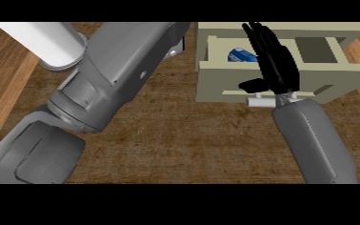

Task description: Pick up the can, place it into the drawer and close the drawer

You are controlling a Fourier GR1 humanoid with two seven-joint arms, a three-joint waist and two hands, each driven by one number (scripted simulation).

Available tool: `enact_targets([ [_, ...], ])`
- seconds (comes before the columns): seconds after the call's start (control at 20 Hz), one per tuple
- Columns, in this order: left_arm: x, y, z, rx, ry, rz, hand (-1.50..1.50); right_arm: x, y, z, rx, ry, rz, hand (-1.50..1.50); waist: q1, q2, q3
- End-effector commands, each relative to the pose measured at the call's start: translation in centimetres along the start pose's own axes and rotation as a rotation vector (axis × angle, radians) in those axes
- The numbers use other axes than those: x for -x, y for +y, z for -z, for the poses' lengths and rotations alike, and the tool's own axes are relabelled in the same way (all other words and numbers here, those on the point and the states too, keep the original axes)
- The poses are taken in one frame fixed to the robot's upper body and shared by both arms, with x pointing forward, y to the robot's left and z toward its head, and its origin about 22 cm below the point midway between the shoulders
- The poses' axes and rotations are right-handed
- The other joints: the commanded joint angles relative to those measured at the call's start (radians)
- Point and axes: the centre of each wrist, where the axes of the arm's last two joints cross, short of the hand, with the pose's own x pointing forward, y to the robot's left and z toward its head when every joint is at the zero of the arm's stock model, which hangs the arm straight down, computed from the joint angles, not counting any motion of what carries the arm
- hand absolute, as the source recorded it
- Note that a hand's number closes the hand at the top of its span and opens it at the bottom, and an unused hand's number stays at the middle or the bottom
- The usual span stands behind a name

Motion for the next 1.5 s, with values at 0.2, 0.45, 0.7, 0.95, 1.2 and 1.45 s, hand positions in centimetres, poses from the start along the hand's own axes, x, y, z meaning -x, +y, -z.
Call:
enact_targets([
  [0.2,-1.2,2.2,0.6,-0.029,0.012,0.011,-1.5,0.9,3.2,2.5,0.06,0.035,-0.11,-1.5,0.023,-0.012,-0.001],
  [0.45,-0.2,4.1,0.9,-0.02,0.014,0.005,-1.5,-1.2,3.9,5.6,0.173,0.058,-0.108,-1.5,0.049,-0.005,-0.001],
  [0.7,-0.3,4.4,0.5,-0.001,0.019,0.017,-1.5,0.3,2.2,7.9,0.191,0.064,-0.145,-1.5,0.062,0.001,0.0],
  [0.95,-0.2,6.1,0.5,-0.004,0.016,0.013,-1.5,-1.0,1.2,10.0,0.246,0.066,-0.167,-1.5,0.078,0.003,0.0],
  [1.2,1.1,8.2,0.4,0.001,0.013,0.024,-1.5,-0.6,-0.4,11.2,0.243,0.07,-0.181,-1.5,0.095,0.009,0.0],
  [1.45,1.4,9.3,-0.1,0.001,0.016,0.023,-1.5,-3.2,-1.2,12.8,0.275,0.055,-0.086,-1.5,0.098,0.005,0.0],
])
